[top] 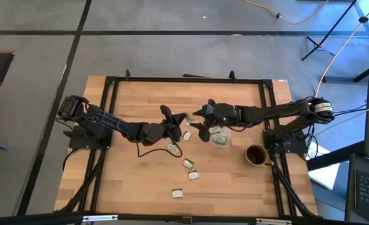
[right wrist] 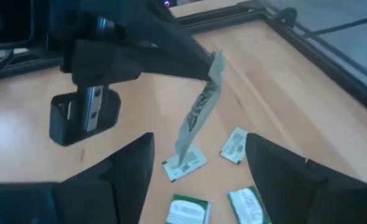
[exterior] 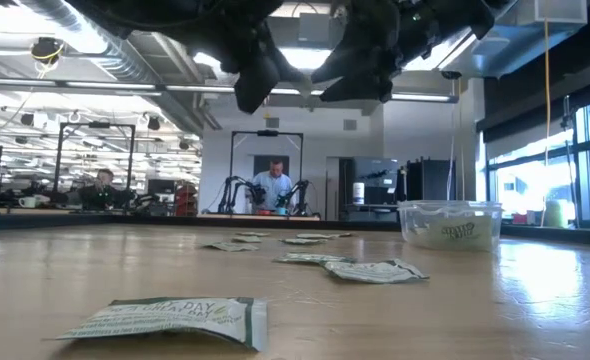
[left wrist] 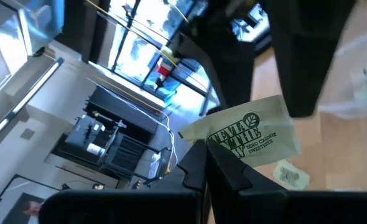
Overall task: Pick and place items into bin
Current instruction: Put the stevia packet into the transparent bin
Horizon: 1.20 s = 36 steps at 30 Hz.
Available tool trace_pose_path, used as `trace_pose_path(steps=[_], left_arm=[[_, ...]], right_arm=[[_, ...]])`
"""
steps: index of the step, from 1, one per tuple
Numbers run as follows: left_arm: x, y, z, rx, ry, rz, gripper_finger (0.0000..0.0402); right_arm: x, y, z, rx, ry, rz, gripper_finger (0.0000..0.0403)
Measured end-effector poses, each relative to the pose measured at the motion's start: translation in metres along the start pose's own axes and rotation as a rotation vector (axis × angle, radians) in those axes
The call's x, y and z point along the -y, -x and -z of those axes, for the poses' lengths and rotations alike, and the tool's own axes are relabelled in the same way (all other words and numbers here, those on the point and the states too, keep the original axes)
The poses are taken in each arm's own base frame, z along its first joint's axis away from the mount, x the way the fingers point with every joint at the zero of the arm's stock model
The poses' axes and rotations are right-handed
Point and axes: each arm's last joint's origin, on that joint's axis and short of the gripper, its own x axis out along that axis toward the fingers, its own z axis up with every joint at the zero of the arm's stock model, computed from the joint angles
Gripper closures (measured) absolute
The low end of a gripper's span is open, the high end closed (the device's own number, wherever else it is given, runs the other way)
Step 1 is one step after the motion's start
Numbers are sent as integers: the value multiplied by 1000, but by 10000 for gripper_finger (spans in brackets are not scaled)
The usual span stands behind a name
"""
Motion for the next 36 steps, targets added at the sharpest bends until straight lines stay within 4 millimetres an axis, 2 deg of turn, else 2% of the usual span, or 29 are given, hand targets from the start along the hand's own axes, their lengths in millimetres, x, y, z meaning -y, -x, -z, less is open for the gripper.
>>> trace_pose_path(steps=[7, 19, 28, 34, 36], left_arm=[[-3, 0, -3, 21, 39, -23, 398], [-3, 0, -3, 19, 11, -22, 398], [-3, 0, -3, 19, -26, -21, 398], [-3, 0, -3, 20, -24, -21, 398], [-3, 0, -3, 20, -10, -20, 395]], right_arm=[[0, 0, -1, 6, -52, -2, 182], [0, 0, -1, 13, -25, -6, 306], [0, 0, -1, 12, 1, -7, 351], [0, 0, -1, 11, 15, -6, 396], [0, 0, -1, 11, 25, -6, 397]])
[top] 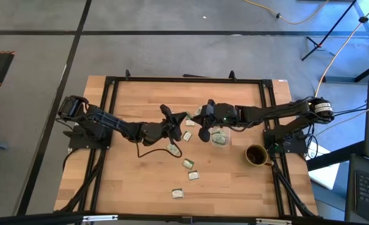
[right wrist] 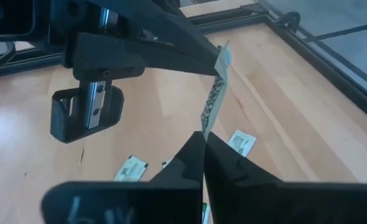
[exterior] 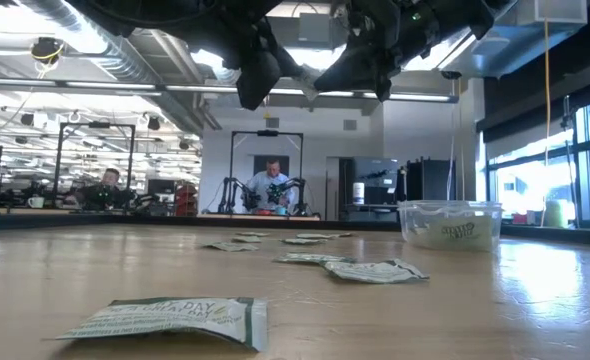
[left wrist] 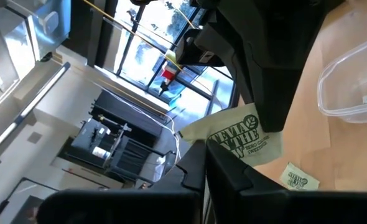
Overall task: Pick and place items into bin
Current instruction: Put the stevia packet into the transparent bin
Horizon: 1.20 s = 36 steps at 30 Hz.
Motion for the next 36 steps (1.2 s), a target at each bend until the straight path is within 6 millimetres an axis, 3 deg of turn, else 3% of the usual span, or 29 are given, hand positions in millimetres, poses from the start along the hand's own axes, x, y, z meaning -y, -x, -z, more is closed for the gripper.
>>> trace_pose_path(steps=[9, 13, 18, 25, 31, 36], left_arm=[[0, 0, 1, -18, 161, -14, 327], [2, 4, 3, -23, 237, 57, 302], [1, 12, 13, -55, 389, 319, 297], [-8, 18, 21, -55, 619, 783, 313], [-6, 21, 19, 10, 706, 1093, 325], [13, 26, 18, -4, 681, 1222, 324]], right_arm=[[2, 0, 6, -67, -13, 15, 400], [9, 3, 11, -139, -47, 47, 401], [23, 25, 20, -323, -119, 74, 401], [30, 57, 45, -748, -304, -85, 402], [29, 50, 64, -871, -342, -134, 402], [30, 39, 77, -904, -342, -123, 401]])
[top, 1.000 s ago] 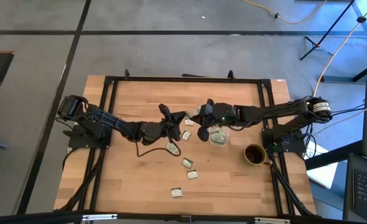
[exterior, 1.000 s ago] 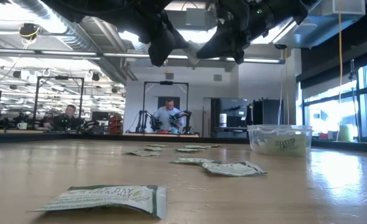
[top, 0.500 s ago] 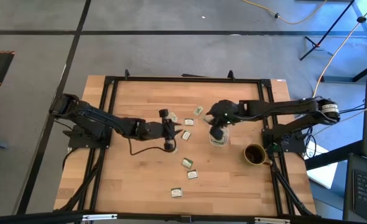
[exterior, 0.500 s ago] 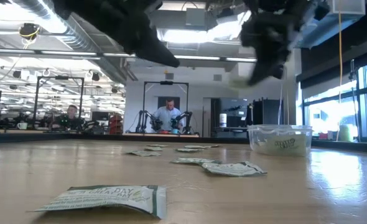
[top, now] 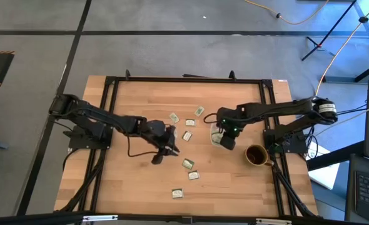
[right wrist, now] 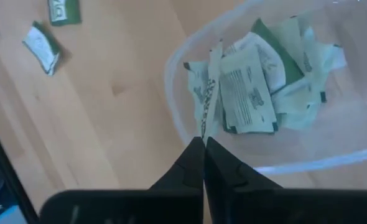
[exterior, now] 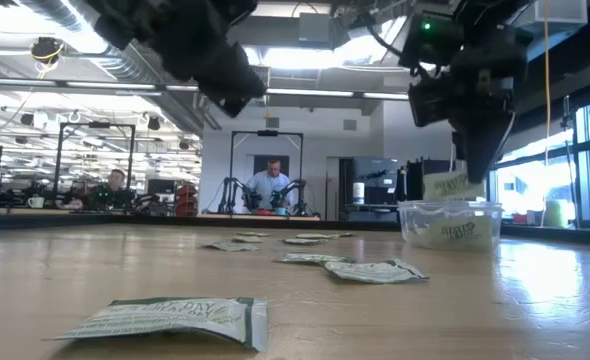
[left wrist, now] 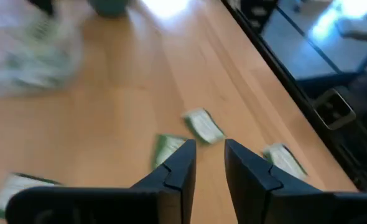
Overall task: Pick and place items into bin
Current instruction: Put the stevia packet into the transparent bin
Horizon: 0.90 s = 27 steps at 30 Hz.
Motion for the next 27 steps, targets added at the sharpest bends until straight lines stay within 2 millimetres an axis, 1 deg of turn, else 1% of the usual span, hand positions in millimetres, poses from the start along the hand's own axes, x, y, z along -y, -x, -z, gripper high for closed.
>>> trace_pose_path(steps=[5, 9, 13, 16, 19, 23, 27], left_arm=[[9, -18, 13, -74, 42, 43, 305], [15, -26, 19, -101, 67, 58, 291], [32, -32, 22, -111, 5, 105, 288], [49, -34, 20, -73, -66, 146, 288], [62, -35, 18, -66, -72, 150, 288], [70, -43, 14, -118, -52, 115, 288], [75, -57, 13, -159, -54, 123, 288]], right_arm=[[2, -9, -5, 8, -5, 42, 391], [4, -11, -6, 27, -12, 90, 390], [6, -10, -6, 47, -58, 159, 389], [8, -10, -4, 43, -63, 193, 388], [8, -10, -4, 45, -63, 199, 388], [8, -10, -5, 46, -54, 200, 381], [8, -10, -5, 53, -50, 198, 367]])
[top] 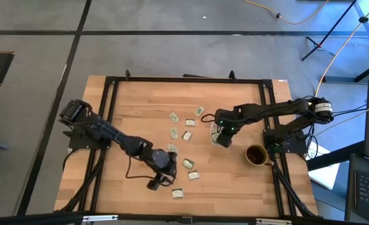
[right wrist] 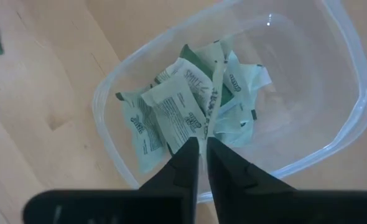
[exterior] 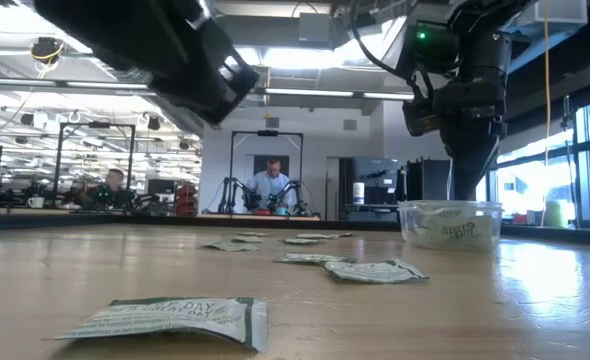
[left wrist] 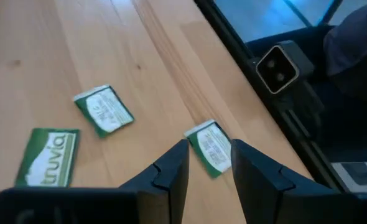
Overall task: Pick and place items into bin
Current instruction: Put the stevia packet into the transparent bin, then put the truvia packet into the transparent bin
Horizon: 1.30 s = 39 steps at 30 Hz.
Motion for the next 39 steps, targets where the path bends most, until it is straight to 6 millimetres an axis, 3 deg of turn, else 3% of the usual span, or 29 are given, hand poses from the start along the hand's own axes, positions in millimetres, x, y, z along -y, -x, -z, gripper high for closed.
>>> trace_pose_path(steps=[8, 14, 28, 34, 39], left_arm=[[-1, -17, 1, -45, -1, -14, 288], [5, -15, -11, -12, -73, -47, 288], [29, -18, -14, 23, -149, -55, 288], [33, -40, 0, -25, -164, -76, 288], [32, -64, -1, -69, -220, -38, 288]], right_arm=[[0, 0, 0, 5, 16, 12, 318], [6, 1, -3, 99, 15, 198, 287], [5, 1, -6, 133, 14, 200, 281], [5, 1, -6, 136, 14, 198, 281], [4, 2, -8, 157, 5, 187, 281]])
